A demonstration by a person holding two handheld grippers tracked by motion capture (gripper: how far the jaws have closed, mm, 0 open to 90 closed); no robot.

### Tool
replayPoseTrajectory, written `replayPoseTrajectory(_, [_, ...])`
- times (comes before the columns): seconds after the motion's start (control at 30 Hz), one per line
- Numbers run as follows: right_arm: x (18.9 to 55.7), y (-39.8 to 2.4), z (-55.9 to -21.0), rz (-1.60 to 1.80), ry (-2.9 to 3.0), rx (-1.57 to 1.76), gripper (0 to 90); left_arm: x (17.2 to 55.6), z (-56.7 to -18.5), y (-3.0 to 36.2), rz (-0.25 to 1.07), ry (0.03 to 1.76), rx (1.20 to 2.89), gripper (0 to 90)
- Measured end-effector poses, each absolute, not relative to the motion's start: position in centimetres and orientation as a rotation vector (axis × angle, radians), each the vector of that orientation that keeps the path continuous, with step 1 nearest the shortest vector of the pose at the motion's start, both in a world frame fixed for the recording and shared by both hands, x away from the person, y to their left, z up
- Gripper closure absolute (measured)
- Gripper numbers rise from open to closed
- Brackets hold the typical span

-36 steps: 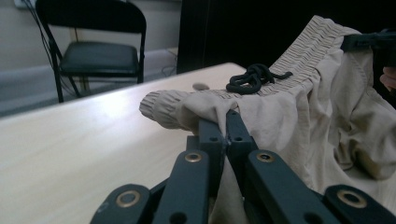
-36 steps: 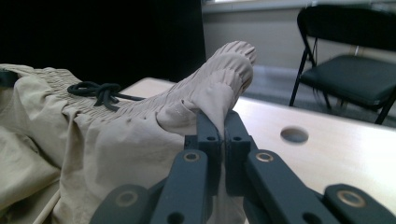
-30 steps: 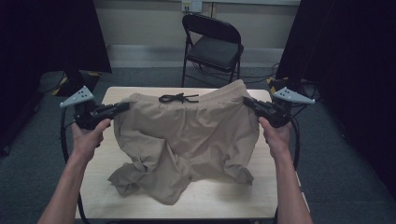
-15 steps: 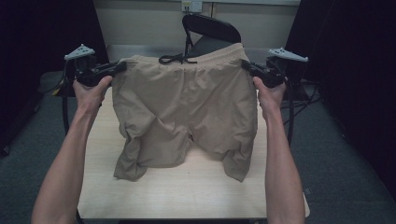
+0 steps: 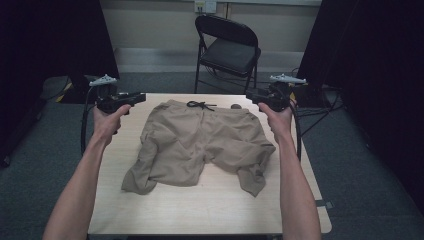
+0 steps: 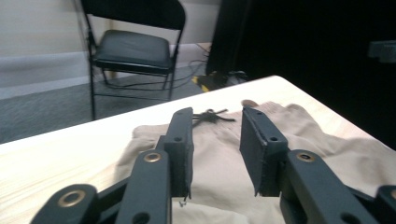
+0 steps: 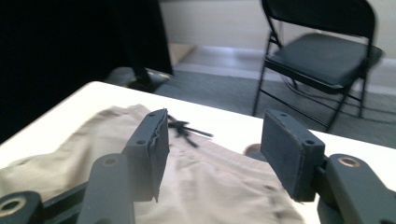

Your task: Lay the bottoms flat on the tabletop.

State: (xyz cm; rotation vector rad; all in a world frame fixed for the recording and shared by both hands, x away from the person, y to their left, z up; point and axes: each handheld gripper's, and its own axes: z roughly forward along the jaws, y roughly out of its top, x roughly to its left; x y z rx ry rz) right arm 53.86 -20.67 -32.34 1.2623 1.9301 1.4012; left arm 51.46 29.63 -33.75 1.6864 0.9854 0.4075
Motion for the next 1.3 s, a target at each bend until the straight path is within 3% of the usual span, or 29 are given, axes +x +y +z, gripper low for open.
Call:
replayPoseTrajectory(0.27, [49.9, -18.4, -33.2, 1.52, 1.992, 1.145, 36.4, 48.2, -34.7, 28.3, 0.345, 0.901, 1.69, 72.4])
replayPoseTrajectory(0.57, [44.5, -13.4, -38.8, 1.456, 2.244, 1.021, 38.1, 43.3, -37.5, 27.0, 0.3, 0.846, 1.777, 74.3])
replayPoseTrajectory(0.8, [41.6, -10.0, -41.6, 1.514, 2.393, 0.922, 48.5, 39.2, -41.6, 26.8, 0.214, 0.841, 1.876, 72.0])
replayPoseTrajectory(1.0, [40.3, -6.6, -44.6, 1.467, 2.537, 0.864, 56.4, 38.0, -46.1, 27.7, 0.158, 0.924, 1.93, 67.2])
replayPoseTrajectory(1.07, [40.3, -5.4, -45.7, 1.438, 2.582, 0.845, 54.7, 38.2, -46.9, 28.2, 0.158, 0.955, 1.946, 62.1])
replayPoseTrajectory(1.17, [40.4, -4.2, -47.0, 1.428, 2.628, 0.847, 44.6, 38.5, -47.7, 28.8, 0.211, 1.019, 1.964, 56.9])
replayPoseTrajectory(1.3, [40.2, -3.5, -47.8, 1.399, 2.656, 0.803, 38.8, 39.0, -48.7, 30.2, 0.24, 1.097, 1.942, 55.5])
